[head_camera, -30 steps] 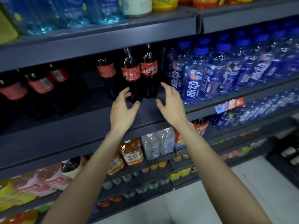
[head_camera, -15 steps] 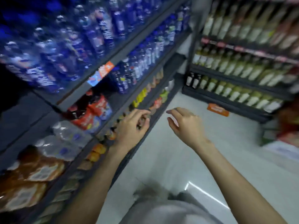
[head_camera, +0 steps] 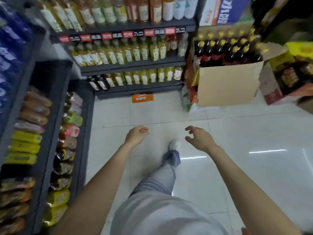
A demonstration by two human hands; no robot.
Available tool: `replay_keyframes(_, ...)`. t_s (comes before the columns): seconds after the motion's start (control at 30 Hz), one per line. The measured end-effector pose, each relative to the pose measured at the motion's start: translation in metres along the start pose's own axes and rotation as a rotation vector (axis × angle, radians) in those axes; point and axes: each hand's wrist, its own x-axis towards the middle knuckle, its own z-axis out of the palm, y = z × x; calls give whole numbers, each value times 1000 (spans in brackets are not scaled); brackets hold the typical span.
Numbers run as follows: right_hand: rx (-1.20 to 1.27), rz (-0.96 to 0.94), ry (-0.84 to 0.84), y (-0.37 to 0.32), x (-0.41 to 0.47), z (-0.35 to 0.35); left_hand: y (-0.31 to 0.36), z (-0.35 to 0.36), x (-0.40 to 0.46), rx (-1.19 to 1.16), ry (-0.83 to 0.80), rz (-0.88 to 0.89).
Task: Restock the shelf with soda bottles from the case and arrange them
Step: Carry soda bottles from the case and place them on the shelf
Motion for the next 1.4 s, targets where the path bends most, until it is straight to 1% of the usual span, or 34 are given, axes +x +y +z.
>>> replay_keyframes(0.07, 40, 80, -9, 40, 30, -25, 27, 25, 44, -3, -40, -51)
replay_keyframes(0.13, 98, 164, 8, 77, 56, -54, 62, 49, 78, -30, -30, -86)
replay_keyframes(0.2, 189, 243, 66, 107, 78, -84, 104, 67, 102, -51, -9, -107)
replay_keyframes(0.3, 326, 304, 165, 143, 110, -134, 177, 88, 130, -69, 8, -27)
replay_keyframes(0.4, 388, 278, 222, 177, 147, -182, 251, 109, 163, -32, 25, 78)
replay_keyframes(0.53, 366, 236, 316, 235, 211, -246, 346, 144, 216, 68, 22, 201)
replay_keyframes(0.63, 263, 162, 377, 277, 265, -289, 403, 174, 263, 105, 10, 220)
replay_keyframes(0.7, 184, 71, 360, 295, 301, -314, 432, 196, 291, 55, -3, 201)
replay_keyframes(0.77, 112, -54, 318, 307, 339, -334, 455, 219, 318, -2, -3, 160)
replay_keyframes(0.83, -18, -141, 253, 312, 376, -350, 470, 242, 345, 6, 32, 105)
replay_keyframes(0.9, -155, -158, 152, 313, 412, -359, 478, 263, 373, 48, 68, 66)
replay_keyframes(0.97, -217, -124, 52, 312, 445, -362, 482, 280, 401, 88, 93, 35)
replay_keyframes(1.13, -442, -147, -102, 323, 493, -353, 486, 320, 443, 3, 96, -62)
replay_keyframes(1.2, -489, -186, -98, 331, 498, -349, 486, 331, 448, 8, 150, -57)
replay_keyframes(1.3, -463, -257, -60, 336, 497, -350, 487, 332, 445, 87, 263, -25)
replay_keyframes(1.4, -409, -278, -25, 332, 486, -364, 484, 322, 432, 86, 298, 26)
